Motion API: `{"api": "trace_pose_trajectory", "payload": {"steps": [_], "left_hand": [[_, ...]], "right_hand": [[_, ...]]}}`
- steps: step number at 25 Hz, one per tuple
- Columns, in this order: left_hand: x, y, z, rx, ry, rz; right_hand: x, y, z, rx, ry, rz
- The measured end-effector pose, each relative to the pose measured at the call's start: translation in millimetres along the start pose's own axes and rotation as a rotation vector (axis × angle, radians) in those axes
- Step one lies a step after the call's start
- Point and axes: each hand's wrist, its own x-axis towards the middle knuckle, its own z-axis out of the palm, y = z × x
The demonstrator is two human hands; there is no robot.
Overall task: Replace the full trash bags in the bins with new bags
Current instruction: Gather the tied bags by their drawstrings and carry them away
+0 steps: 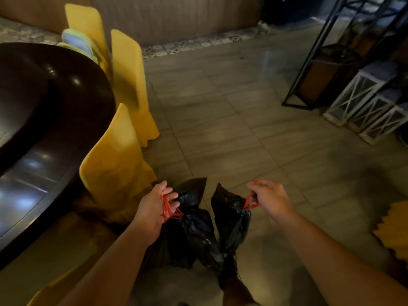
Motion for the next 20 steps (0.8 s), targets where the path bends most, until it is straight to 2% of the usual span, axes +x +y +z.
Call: {"api": "trace_pose_trajectory", "payload": {"steps": [10, 20], "left_hand": [[113.1, 87.4, 125.0, 0.166, 0.073, 0.13], [232.1, 175.0, 231.0, 0.158, -0.022, 0.149]], "right_hand": [[149.3, -70.7, -51.6, 0.033, -0.065, 0.081], [290.1, -154.9, -63.1, -0.075, 0.018, -0.021]]}}
